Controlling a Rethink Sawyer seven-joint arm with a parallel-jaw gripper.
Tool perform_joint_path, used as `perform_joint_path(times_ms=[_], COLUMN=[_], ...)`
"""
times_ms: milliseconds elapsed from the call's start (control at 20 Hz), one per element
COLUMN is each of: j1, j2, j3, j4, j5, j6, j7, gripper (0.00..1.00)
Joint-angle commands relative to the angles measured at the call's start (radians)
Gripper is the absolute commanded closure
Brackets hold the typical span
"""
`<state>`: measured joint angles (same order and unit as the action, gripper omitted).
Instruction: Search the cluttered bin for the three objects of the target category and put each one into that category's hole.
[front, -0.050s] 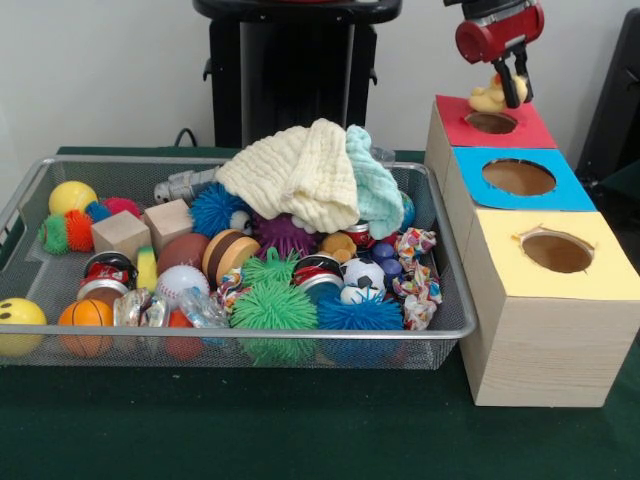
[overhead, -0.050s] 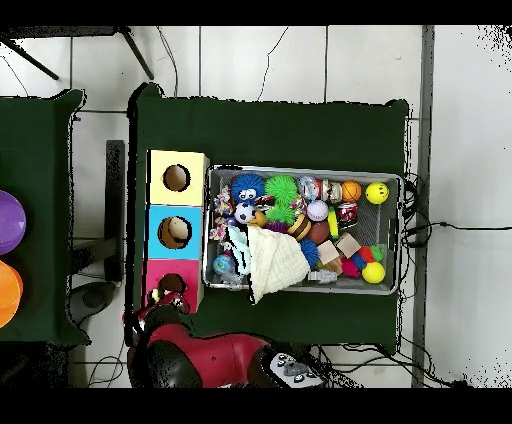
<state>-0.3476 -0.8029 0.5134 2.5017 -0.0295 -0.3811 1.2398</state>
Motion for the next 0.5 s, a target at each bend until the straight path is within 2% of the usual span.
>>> perform_joint_path(times_ms=[50,500], j1=[0.027,0.036], j2=[0.023,0.012], j3=[-0.054,-0.071], j4=[-0.158,-0.167], j5=[-0.007,-0.011], j6=[-0.13,-0.103], j7=[0.238,0.212], gripper=[1.0,1.0])
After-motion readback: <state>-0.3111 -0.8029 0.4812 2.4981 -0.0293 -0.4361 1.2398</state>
